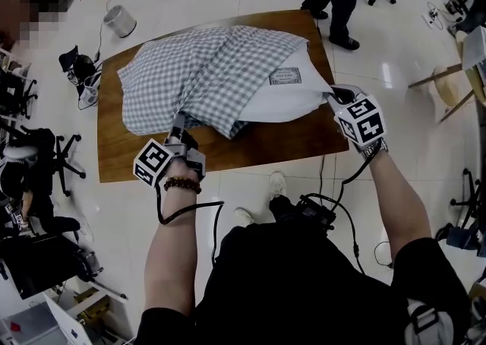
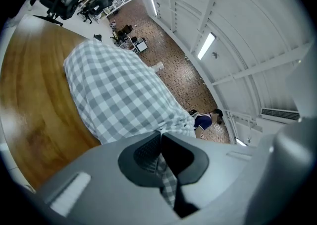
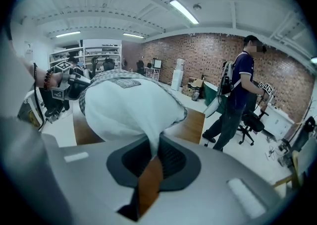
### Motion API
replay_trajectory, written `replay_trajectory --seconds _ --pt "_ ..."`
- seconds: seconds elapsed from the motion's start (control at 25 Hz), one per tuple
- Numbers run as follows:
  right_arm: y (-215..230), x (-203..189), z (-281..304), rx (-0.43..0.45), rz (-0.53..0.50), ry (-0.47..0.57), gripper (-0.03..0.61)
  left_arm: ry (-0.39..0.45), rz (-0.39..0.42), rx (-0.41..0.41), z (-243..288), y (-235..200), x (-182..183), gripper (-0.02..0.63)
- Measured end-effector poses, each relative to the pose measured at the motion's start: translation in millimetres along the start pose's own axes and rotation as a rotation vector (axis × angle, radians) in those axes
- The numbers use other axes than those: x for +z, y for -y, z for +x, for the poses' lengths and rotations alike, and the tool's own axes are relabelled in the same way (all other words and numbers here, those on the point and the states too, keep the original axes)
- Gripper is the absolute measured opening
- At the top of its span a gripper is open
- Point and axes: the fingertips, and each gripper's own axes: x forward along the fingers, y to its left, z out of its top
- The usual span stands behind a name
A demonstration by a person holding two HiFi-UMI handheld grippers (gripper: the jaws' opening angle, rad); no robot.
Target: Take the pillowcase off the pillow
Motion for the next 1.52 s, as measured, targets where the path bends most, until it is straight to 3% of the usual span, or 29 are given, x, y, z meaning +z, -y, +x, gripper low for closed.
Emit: replay_trajectory --seconds 0.24,0.48,0.64,0.76,1.08,1.52 --pt "-17 -13 3 0.021 0.062 -0.028 0.026 -0.059 0.000 0.017 -5 -7 -1 0.005" --pt "-91 -43 -24 0.018 0.027 -0.026 0.073 -0.250 0.008 -0.012 -67 -9 -32 0.009" --pt "-131 -65 -23 -0.002 0.016 -0.011 0.142 -0.347 0.015 -0.086 -98 -26 -41 0.096" --pt "-153 -59 -36 -0.029 0.032 -0.001 0.150 -0.398 0.040 -0.121 -122 -16 -32 0.147" --pt "-215 -52 -91 -0.100 0.105 0.072 0.152 -0.448 0.183 -0.257 -206 34 -1 0.178" --pt "-235 -2 -120 -0.132 0.090 0.080 0.167 -0.595 0.438 -0.327 -222 114 8 0.183"
